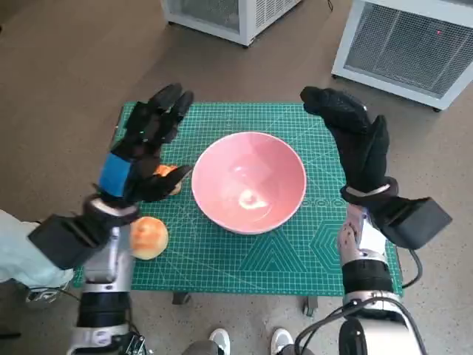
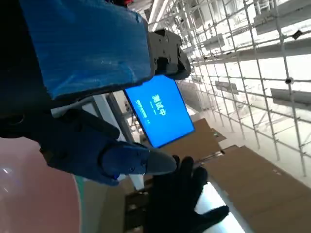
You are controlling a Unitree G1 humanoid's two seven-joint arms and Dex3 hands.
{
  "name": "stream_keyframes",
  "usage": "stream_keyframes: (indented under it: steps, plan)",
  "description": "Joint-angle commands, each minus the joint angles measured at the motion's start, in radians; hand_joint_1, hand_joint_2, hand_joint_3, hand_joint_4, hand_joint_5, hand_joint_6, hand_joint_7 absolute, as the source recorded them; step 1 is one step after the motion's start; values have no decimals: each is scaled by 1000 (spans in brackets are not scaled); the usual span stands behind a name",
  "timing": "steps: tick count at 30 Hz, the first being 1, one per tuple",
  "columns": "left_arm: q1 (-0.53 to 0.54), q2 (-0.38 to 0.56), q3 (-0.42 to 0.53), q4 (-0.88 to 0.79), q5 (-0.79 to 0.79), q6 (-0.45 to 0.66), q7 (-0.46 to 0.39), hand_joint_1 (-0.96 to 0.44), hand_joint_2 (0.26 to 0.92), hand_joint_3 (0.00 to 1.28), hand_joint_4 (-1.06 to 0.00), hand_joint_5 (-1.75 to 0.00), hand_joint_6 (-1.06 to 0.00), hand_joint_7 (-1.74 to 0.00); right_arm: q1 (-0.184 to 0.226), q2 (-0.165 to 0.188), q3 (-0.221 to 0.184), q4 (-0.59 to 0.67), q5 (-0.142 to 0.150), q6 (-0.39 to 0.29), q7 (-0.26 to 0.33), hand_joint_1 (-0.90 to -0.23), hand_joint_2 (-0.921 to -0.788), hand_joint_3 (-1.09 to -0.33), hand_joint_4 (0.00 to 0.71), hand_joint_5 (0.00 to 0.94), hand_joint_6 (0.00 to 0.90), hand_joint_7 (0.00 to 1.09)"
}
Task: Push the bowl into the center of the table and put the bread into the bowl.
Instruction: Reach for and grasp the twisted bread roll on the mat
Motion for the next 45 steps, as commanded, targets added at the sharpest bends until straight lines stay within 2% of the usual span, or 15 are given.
stream_keyframes:
  steps: [1, 4, 5, 8, 10, 14, 23, 30, 45]
  plan:
    - [-2, 172, 30, -86, 161, 45, 22, -539, 921, 132, -207, -4, -137, -340, 33, 13, 11, -20, 12, 36, -5, -763, -921, -774, 272, 0, 140, 457]
    - [22, 285, 32, -175, 279, 162, 19, -482, 861, 46, -172, -2, -179, -248, 38, 16, 13, -30, 12, 45, -12, -762, -921, -772, 272, 0, 138, 461]
    - [32, 324, 29, -222, 329, 236, 10, -469, 850, 37, -166, -2, -187, -234, 39, 17, 13, -31, 11, 47, -15, -762, -921, -772, 272, 0, 138, 461]
    - [39, 408, 3, -324, 449, 435, -20, -328, 775, 13, -113, -3, -235, -154, 41, 18, 13, -32, 9, 49, -21, -762, -921, -769, 271, 0, 135, 465]
    - [32, 437, -20, -358, 512, 529, -28, -246, 745, 9, -93, -2, -253, -121, 41, 18, 13, -29, 6, 45, -25, -762, -921, -769, 271, 0, 135, 467]
    - [15, 450, -55, -359, 566, 602, -30, -127, 714, 2, -73, -1, -276, -64, 38, 19, 10, -18, 3, 41, -32, -762, -921, -768, 271, 0, 135, 472]
    - [-29, 452, -167, -360, 663, 780, -71, -39, 707, 1, -71, -1, -273, -23, 37, 21, 12, -6, -13, 33, -59, -765, -921, -769, 272, 0, 132, 480]
    - [-53, 442, -243, -360, 699, 867, -108, 36, 716, 5, -75, -2, -273, -11, 38, 24, 15, -6, -13, 36, -68, -779, -921, -770, 271, 0, 129, 485]
    - [-154, 388, -416, -155, 801, 867, -83, 95, 724, 7, -92, -4, -287, -8, 45, 22, 14, -16, -9, 51, -78, -792, -921, -772, 269, 0, 122, 496]
